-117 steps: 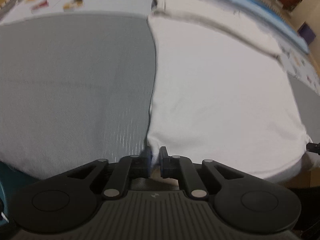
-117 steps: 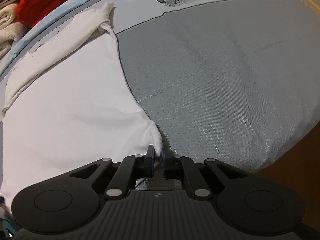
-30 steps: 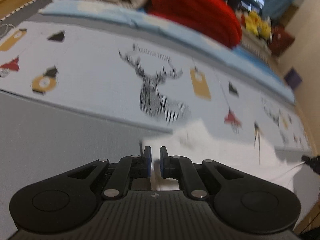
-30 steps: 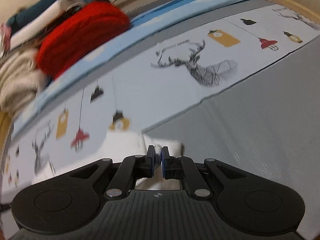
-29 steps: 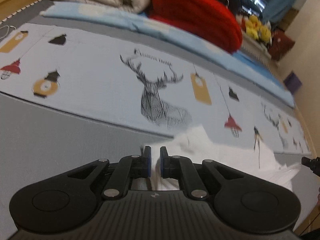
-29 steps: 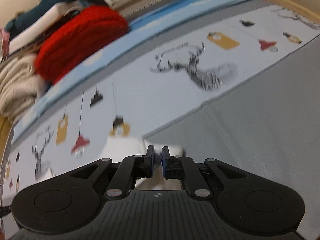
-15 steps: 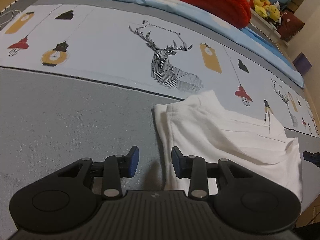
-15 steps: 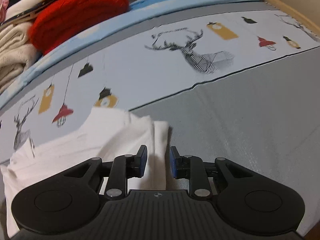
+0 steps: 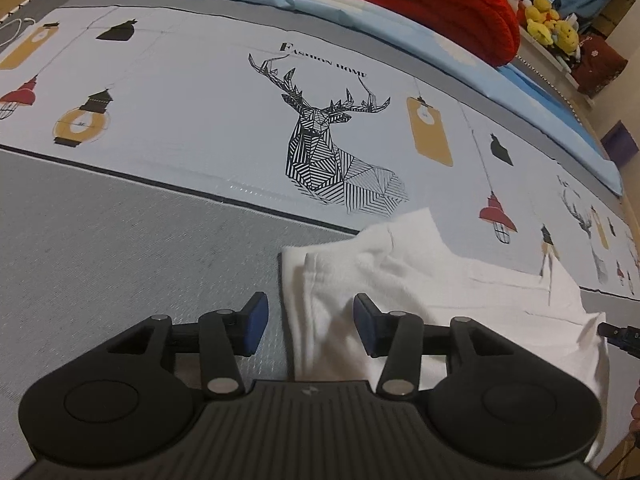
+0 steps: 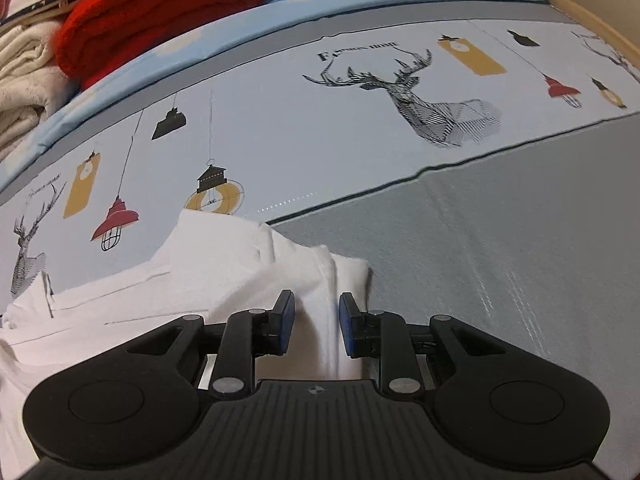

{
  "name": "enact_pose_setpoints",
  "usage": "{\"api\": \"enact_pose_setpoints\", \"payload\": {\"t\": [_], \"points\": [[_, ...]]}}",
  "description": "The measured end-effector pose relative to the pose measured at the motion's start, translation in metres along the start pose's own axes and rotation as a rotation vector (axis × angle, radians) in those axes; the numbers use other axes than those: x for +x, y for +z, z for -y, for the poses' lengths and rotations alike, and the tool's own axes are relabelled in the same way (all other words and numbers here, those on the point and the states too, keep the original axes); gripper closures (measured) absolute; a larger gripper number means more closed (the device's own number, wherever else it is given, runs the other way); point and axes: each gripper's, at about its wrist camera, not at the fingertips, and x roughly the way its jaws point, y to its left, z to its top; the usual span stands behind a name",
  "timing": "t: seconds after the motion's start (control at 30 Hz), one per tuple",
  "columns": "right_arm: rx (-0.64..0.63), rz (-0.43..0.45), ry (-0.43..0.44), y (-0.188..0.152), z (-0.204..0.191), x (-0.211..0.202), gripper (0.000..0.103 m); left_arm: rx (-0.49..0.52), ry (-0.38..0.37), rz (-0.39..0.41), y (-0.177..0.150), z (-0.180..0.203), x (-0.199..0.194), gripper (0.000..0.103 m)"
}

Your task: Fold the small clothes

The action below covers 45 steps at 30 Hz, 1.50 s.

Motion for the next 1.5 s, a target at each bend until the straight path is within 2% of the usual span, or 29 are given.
{"api": "enact_pose_setpoints", "payload": {"t": [0.07, 0.1, 0.13, 0.17, 0.23, 0.33, 0.43, 0.53, 0.57, 0.6, 0.63, 0.67, 0.73, 0.83, 0.9, 0.93, 0.97, 1.0, 1.07, 1.17, 1.27, 1.33, 1.37, 1.4, 1.43, 1.5], "points": [[-0.016, 0.004, -0.01, 0.003, -0.004, 0.005, 0.079, 0.012, 0.009, 0.0, 0.002, 0.005, 0.006, 0.055], [-0.023, 0.011, -0.012, 0.004, -0.005, 0.006, 0.092, 0.024, 0.008, 0.0, 0.004, 0.007, 0.008, 0.062], [-0.024, 0.021, -0.016, 0.005, -0.006, 0.005, 0.099, 0.042, 0.002, -0.001, 0.005, 0.01, 0.01, 0.088], [-0.014, 0.035, -0.003, 0.007, -0.005, 0.004, 0.099, 0.065, 0.009, 0.009, 0.009, 0.012, 0.009, 0.096], [0.015, 0.08, 0.015, 0.011, -0.003, -0.004, 0.1, 0.091, 0.034, 0.097, 0.016, 0.014, -0.003, 0.097], [0.108, 0.224, 0.037, 0.02, 0.004, -0.025, 0.1, 0.085, 0.033, 0.235, 0.024, 0.017, -0.019, 0.097], [0.141, 0.297, 0.04, 0.025, 0.004, -0.031, 0.1, 0.098, 0.042, 0.284, 0.026, 0.022, -0.02, 0.097], [0.164, 0.295, 0.014, 0.028, 0.0, -0.023, 0.099, 0.096, 0.065, 0.282, 0.028, 0.026, -0.012, 0.092], [0.163, 0.277, 0.001, 0.029, -0.002, -0.018, 0.097, 0.091, 0.089, 0.269, 0.027, 0.025, -0.01, 0.081], [0.164, 0.252, -0.012, 0.03, -0.004, -0.013, 0.091, 0.082, 0.091, 0.224, 0.027, 0.023, -0.005, 0.075], [0.162, 0.217, -0.029, 0.029, -0.005, -0.007, 0.079, 0.064, 0.076, 0.175, 0.027, 0.019, -0.001, 0.066], [0.159, 0.182, -0.045, 0.028, -0.006, -0.002, 0.075, 0.04, 0.053, 0.117, 0.024, 0.014, 0.002, 0.066], [0.14, 0.113, -0.062, 0.022, -0.006, 0.005, 0.074, 0.027, 0.014, 0.037, 0.018, 0.008, 0.006, 0.066], [0.109, -0.001, -0.054, 0.011, -0.004, 0.014, 0.074, 0.094, -0.038, -0.063, 0.001, 0.01, 0.008, 0.061], [0.071, -0.048, -0.086, 0.003, -0.002, 0.014, 0.073, 0.17, -0.008, -0.158, -0.017, 0.015, 0.016, 0.059], [0.059, -0.06, -0.095, 0.0, -0.001, 0.013, 0.069, 0.214, 0.03, -0.201, -0.026, 0.017, 0.021, 0.054], [0.054, -0.068, -0.098, -0.004, 0.002, 0.01, 0.066, 0.244, 0.055, -0.207, -0.034, 0.019, 0.02, 0.046], [0.05, -0.073, -0.102, -0.009, 0.004, 0.007, 0.062, 0.259, 0.075, -0.188, -0.037, 0.02, 0.016, 0.045], [0.031, -0.069, -0.116, -0.015, 0.007, 0.0, 0.058, 0.25, 0.082, -0.168, -0.042, 0.019, 0.005, 0.046], [-0.032, 0.031, -0.153, -0.022, 0.004, -0.032, 0.059, 0.238, 0.036, -0.143, -0.05, 0.015, -0.017, 0.046], [-0.055, 0.062, -0.087, -0.03, 0.004, -0.064, 0.059, 0.289, -0.03, -0.16, -0.06, 0.017, -0.029, 0.046], [-0.082, 0.012, -0.031, -0.038, 0.004, -0.068, 0.058, 0.364, -0.028, -0.215, -0.073, 0.018, -0.024, 0.048], [-0.104, -0.04, -0.003, -0.046, 0.002, -0.066, 0.057, 0.397, -0.009, -0.239, -0.078, 0.017, -0.02, 0.059], [-0.125, -0.099, 0.018, -0.056, 0.001, -0.06, 0.057, 0.432, 0.022, -0.268, -0.087, 0.015, -0.016, 0.066], [-0.147, -0.169, 0.022, -0.068, 0.002, -0.05, 0.058, 0.457, 0.034, -0.288, -0.092, 0.013, -0.012, 0.07], [-0.19, -0.305, -0.048, -0.083, 0.003, -0.028, 0.06, 0.465, 0.012, -0.272, -0.094, 0.009, -0.017, 0.076]]}}
